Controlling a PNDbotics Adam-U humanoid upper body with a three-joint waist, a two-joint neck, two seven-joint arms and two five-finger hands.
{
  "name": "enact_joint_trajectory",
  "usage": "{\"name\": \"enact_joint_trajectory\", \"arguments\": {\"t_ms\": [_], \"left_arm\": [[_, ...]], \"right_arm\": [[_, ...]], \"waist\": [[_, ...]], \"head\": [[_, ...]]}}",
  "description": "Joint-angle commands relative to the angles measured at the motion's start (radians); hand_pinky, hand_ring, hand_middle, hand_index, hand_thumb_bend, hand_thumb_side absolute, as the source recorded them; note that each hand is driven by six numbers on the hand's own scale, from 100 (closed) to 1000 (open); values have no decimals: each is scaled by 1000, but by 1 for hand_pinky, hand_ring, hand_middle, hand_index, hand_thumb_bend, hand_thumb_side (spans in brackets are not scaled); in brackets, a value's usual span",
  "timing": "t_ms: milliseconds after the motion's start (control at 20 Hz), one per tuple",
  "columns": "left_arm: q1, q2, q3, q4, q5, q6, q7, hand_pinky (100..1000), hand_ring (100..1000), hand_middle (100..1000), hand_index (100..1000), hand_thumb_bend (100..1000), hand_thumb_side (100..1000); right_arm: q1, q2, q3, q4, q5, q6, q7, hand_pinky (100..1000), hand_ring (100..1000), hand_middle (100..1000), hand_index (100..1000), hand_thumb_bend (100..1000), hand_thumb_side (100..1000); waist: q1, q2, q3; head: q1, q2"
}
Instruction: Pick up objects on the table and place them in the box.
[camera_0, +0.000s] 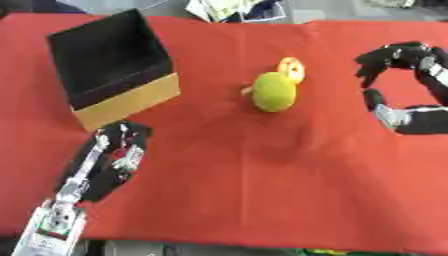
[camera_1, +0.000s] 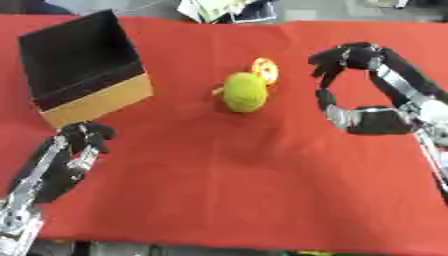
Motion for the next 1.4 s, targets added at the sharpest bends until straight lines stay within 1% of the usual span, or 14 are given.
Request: {"name": "enact_joint_trajectory", "arguments": {"t_ms": [50, 200, 350, 600, 850, 1000, 1100, 1250, 1400], "left_arm": [[-5, 16, -5, -10, 7, -2, -7, 613, 733, 625, 726, 100, 743], [-6, 16, -6, -10, 7, -3, -10, 613, 734, 625, 726, 100, 744], [-6, 16, -8, -10, 7, -3, -12, 614, 734, 629, 726, 100, 744], [-8, 17, -14, -11, 10, -4, -17, 614, 734, 630, 723, 100, 744], [-8, 17, -18, -11, 12, -5, -23, 614, 735, 631, 724, 100, 744], [-8, 17, -19, -11, 13, -5, -23, 614, 735, 631, 724, 100, 744], [-9, 16, -25, -11, 14, -7, -28, 615, 735, 632, 724, 100, 744], [-10, 15, -28, -11, 17, -8, -34, 615, 736, 632, 724, 100, 744], [-10, 14, -29, -12, 19, -8, -36, 615, 736, 633, 724, 100, 744]], "right_arm": [[-31, -57, 3, 14, -5, -10, -4, 664, 680, 739, 858, 100, 269], [-55, -74, 13, 42, 2, -19, -1, 685, 710, 758, 880, 100, 259], [-83, -88, 24, 76, 6, -26, 3, 691, 717, 765, 884, 100, 248], [-156, -108, 54, 155, 14, -35, 24, 719, 747, 799, 894, 100, 228], [-243, -109, 87, 243, 35, -50, 47, 725, 753, 812, 900, 100, 219], [-255, -107, 91, 266, 41, -62, 47, 725, 753, 812, 900, 100, 219], [-276, -92, 106, 289, 54, -54, 58, 726, 755, 815, 902, 100, 210], [-348, -54, 136, 362, 92, -28, 97, 732, 763, 823, 907, 100, 204], [-404, -21, 154, 448, 129, -41, 127, 742, 776, 833, 915, 100, 207]], "waist": [[-3, -16, 2], [-4, -15, 5], [-5, -14, 9], [-5, -14, 17], [-3, -17, 23], [-3, -17, 23], [1, -19, 33], [5, -18, 36], [6, -18, 35]], "head": [[-7, 5], [-12, 5], [-17, 5], [-27, 5], [-35, 5], [-35, 5], [-50, 5], [-59, 5], [-61, 5]]}}
